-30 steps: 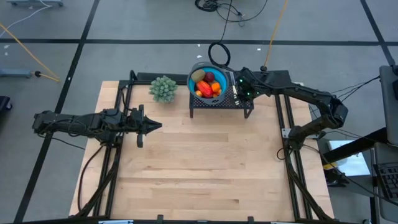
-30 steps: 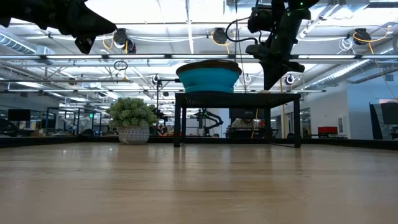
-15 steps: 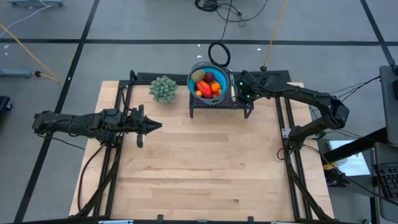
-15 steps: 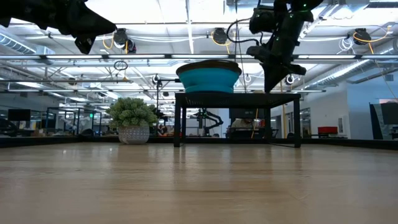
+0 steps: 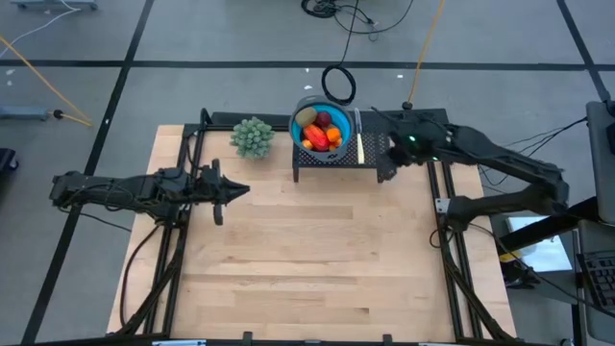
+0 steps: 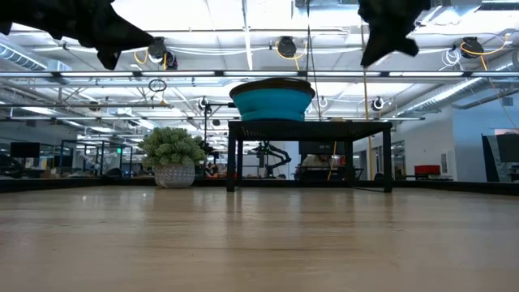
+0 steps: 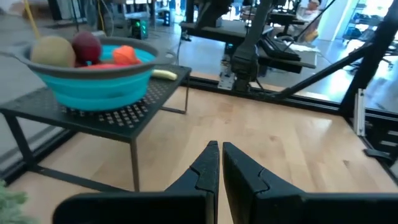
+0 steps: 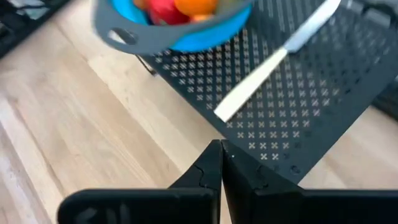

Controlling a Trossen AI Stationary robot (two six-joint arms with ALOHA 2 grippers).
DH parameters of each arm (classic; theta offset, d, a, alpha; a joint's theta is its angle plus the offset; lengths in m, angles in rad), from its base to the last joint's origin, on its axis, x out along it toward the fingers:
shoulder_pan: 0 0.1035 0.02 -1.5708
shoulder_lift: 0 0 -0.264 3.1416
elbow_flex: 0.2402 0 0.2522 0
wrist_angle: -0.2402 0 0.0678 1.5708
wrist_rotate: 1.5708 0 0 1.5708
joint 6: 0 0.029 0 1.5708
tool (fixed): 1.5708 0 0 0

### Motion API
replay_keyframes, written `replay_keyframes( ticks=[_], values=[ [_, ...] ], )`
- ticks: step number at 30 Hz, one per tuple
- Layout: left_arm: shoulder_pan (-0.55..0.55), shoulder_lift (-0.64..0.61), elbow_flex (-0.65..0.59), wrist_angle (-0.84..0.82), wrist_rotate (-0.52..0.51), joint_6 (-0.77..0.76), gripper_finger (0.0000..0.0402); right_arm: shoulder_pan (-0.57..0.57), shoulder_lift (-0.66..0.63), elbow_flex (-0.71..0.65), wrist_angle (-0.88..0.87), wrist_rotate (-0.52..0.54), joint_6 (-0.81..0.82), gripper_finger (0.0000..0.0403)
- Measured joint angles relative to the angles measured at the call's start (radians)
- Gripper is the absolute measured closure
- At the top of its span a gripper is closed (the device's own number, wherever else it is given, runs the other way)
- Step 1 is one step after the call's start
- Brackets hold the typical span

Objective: Pick & Place Fruit
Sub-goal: Return to Home Position

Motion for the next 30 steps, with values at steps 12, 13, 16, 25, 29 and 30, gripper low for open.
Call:
replay_keyframes(
  ticks=[12, 13, 16, 25, 29, 30],
  values=[
    [-0.001, -0.137, 0.0, -0.065, -0.002, 0.037, 0.0383, 0.307, -0.191, -0.055, 0.095, 0.244, -0.009, 0.0403],
    [-0.003, -0.146, 0.0, -0.074, -0.002, 0.038, 0.0383, 0.326, -0.209, -0.085, 0.128, 0.259, -0.009, 0.0403],
    [-0.015, -0.168, 0.0, -0.106, -0.003, 0.044, 0.0383, 0.359, -0.269, -0.2, 0.243, 0.255, 0.001, 0.0403],
    [-0.026, -0.177, 0.0, -0.128, -0.006, 0.068, 0.0383, 0.386, -0.489, -0.491, 0.423, 0.254, 0.011, 0.0403],
    [-0.026, -0.177, 0.0, -0.128, -0.022, 0.084, 0.0383, 0.386, -0.609, -0.537, 0.403, 0.253, -0.024, 0.0403],
    [-0.026, -0.177, 0.0, -0.128, -0.022, 0.084, 0.0383, 0.386, -0.639, -0.54, 0.388, 0.253, -0.034, 0.0403]
  ],
)
